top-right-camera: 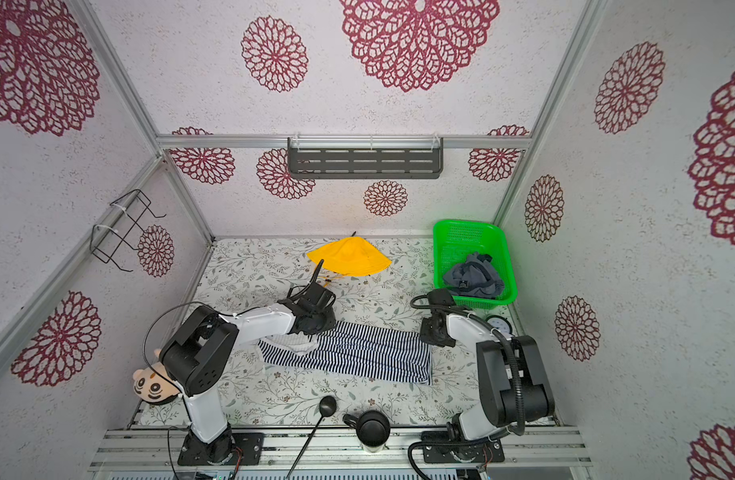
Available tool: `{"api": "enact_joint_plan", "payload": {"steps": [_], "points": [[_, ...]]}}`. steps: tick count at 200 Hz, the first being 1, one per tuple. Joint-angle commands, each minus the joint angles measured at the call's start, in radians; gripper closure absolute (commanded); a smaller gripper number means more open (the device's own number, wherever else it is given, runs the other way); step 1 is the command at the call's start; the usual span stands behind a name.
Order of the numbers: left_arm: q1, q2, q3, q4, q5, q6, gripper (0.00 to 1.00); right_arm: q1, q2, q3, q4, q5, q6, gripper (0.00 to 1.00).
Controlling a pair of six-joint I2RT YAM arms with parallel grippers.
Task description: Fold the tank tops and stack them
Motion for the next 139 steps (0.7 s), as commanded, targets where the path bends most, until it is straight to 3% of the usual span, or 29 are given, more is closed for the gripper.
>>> {"api": "enact_joint_plan", "payload": {"steps": [1,36,56,83,107,139], "points": [[0.029,0.064,-0.017,-0.001,-0.014,0.0,0.55,-0.005,-0.041,0.023,-0.013,0.029,-0.033,0.86],[0.032,0.039,0.036,-0.027,-0.035,0.035,0.55,0.031,-0.172,0.078,-0.107,-0.034,-0.06,0.85],[0.038,0.057,0.075,-0.043,-0.029,0.051,0.54,0.147,-0.218,0.09,-0.139,-0.076,-0.027,0.85],[0.039,0.067,0.094,-0.059,-0.027,0.047,0.55,0.28,-0.174,0.047,-0.083,-0.135,0.039,0.85],[0.027,-0.042,0.061,-0.089,-0.085,0.039,0.55,0.291,-0.15,-0.018,-0.027,-0.182,0.056,0.87],[-0.019,-0.2,0.06,-0.205,-0.134,0.033,0.45,0.289,-0.102,-0.06,-0.021,-0.164,0.016,0.92]]}}
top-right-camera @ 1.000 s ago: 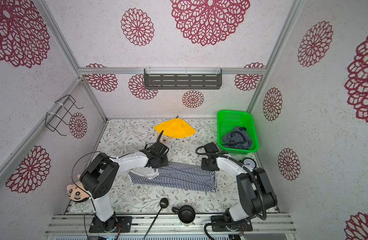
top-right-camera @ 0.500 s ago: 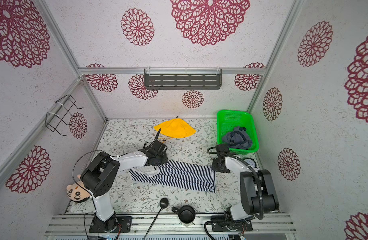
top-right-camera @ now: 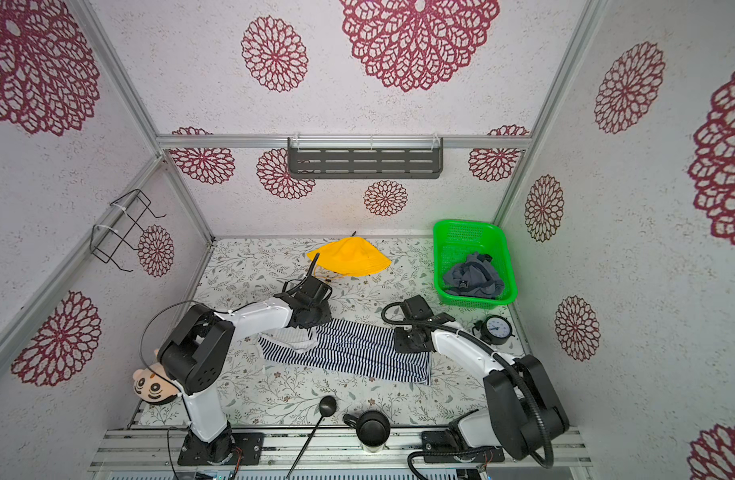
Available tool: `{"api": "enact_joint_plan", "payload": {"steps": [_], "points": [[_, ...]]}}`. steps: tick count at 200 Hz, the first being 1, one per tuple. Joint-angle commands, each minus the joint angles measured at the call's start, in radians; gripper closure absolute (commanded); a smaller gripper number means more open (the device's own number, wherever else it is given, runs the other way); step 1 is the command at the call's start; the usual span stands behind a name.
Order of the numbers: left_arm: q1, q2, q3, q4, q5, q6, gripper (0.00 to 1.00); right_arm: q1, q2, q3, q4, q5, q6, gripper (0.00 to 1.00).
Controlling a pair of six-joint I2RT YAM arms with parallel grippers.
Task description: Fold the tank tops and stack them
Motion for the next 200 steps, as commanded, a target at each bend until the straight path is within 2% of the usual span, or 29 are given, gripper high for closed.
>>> {"api": "enact_joint_plan", "payload": {"steps": [1,45,68,95,147,200], "points": [[-0.04,-0.136,0.011,-0.085,-0.057,-0.007,0.45,-0.006,0.026,-0.009,0.007,-0.003,-0.011,0.92],[-0.147,-0.178,-0.083,-0.099,-0.023,-0.131,0.46,-0.045,0.111,-0.037,0.072,0.02,-0.021,0.95],[-0.165,-0.148,-0.135,-0.028,0.009,-0.188,0.47,-0.066,0.147,-0.024,0.075,0.059,-0.038,0.96],[-0.167,-0.097,-0.149,-0.002,0.004,-0.194,0.47,-0.071,0.155,-0.015,0.103,0.062,-0.041,0.96],[-0.05,0.0,-0.135,0.081,-0.007,-0.138,0.48,-0.059,0.148,-0.019,0.18,-0.019,-0.007,0.96],[0.06,0.181,0.063,0.123,-0.003,-0.07,0.49,-0.008,0.167,-0.055,0.258,-0.108,0.051,0.95]]}}
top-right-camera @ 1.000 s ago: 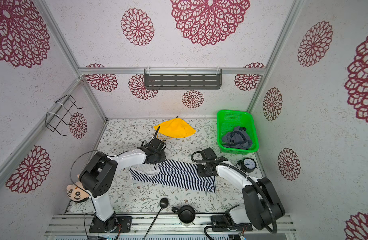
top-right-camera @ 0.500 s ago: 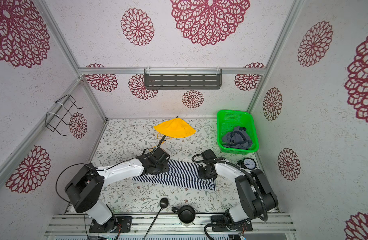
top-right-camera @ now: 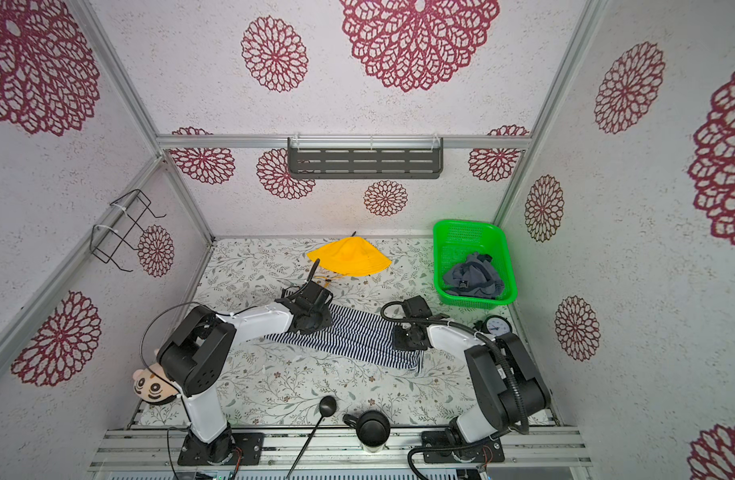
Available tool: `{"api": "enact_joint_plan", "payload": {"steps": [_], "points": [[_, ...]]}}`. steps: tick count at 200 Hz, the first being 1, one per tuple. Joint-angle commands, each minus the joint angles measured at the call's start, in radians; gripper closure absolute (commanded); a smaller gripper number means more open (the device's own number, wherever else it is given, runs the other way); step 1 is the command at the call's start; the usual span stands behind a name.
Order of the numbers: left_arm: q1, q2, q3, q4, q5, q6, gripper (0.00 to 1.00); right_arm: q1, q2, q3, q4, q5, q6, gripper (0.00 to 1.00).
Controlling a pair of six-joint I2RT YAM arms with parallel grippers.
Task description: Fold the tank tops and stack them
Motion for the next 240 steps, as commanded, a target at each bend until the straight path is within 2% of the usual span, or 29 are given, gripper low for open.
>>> {"api": "enact_joint_plan", "payload": {"steps": [1,31,54,79,93,122,137,153,186,214,240], "points": [[0.043,0.096,0.072,0.03,-0.027,0.037,0.49,0.034,0.026,-0.044,0.031,-0.038,0.048,0.95],[0.062,0.182,0.171,0.035,-0.021,0.06,0.49,0.108,0.016,-0.131,0.127,-0.144,0.124,0.94],[0.072,0.226,0.226,0.051,-0.024,0.088,0.48,0.128,-0.09,-0.169,0.176,-0.24,0.162,0.89],[0.072,0.224,0.266,0.05,-0.058,0.134,0.37,0.11,-0.213,-0.087,0.04,-0.213,0.107,0.75],[0.072,0.18,0.27,0.031,-0.092,0.163,0.32,0.069,-0.242,-0.038,-0.062,-0.16,0.055,0.72],[0.063,0.001,0.228,-0.019,-0.141,0.217,0.25,-0.069,-0.207,0.004,-0.126,-0.08,-0.05,0.73],[0.044,-0.057,0.2,-0.068,-0.111,0.193,0.25,-0.102,-0.142,0.033,-0.129,-0.014,-0.105,0.79],[-0.004,-0.085,0.134,-0.042,-0.076,0.142,0.29,-0.124,-0.072,0.058,-0.11,-0.003,-0.139,0.83],[-0.069,-0.013,0.107,-0.027,-0.054,0.071,0.33,-0.138,-0.002,0.069,-0.09,-0.017,-0.171,0.84],[-0.062,0.046,0.112,0.018,-0.032,0.043,0.34,-0.137,-0.003,0.028,-0.085,-0.047,-0.179,0.87],[-0.015,0.11,0.145,0.008,-0.025,0.065,0.34,-0.124,-0.029,-0.047,-0.037,-0.13,-0.136,0.89]]}}
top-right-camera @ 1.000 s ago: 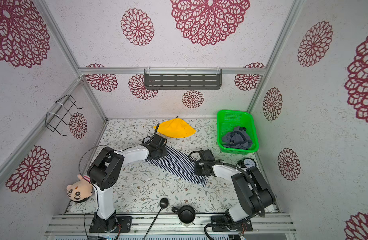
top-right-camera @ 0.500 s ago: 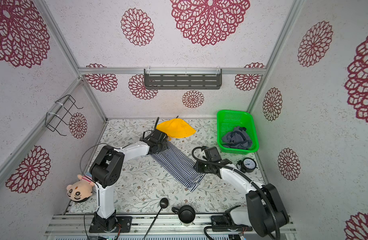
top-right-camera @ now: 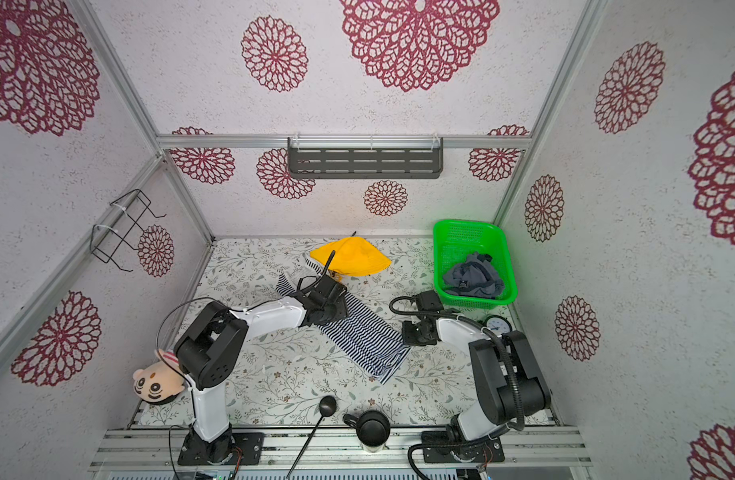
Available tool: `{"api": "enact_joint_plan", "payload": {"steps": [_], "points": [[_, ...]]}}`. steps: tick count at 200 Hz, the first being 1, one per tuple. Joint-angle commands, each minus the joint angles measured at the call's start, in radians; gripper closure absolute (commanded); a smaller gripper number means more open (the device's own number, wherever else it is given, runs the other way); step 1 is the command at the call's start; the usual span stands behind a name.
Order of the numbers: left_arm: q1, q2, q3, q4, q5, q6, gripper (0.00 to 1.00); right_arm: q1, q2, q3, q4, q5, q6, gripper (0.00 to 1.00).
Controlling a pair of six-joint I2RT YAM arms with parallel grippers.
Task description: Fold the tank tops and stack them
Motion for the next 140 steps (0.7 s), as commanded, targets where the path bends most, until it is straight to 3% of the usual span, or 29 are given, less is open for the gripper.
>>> {"api": "enact_joint_plan", "payload": {"steps": [1,84,140], "points": [[0.055,0.033,0.034,0.008,0.006,-0.008,0.34,0.011,-0.034,-0.065,0.01,-0.076,0.011,0.89],[0.199,0.139,0.129,0.019,0.055,0.099,0.35,0.312,-0.131,-0.165,0.114,-0.138,0.237,0.88],[0.211,0.26,0.26,0.088,0.174,0.17,0.34,0.321,-0.297,-0.099,-0.018,-0.028,0.238,0.83]]}}
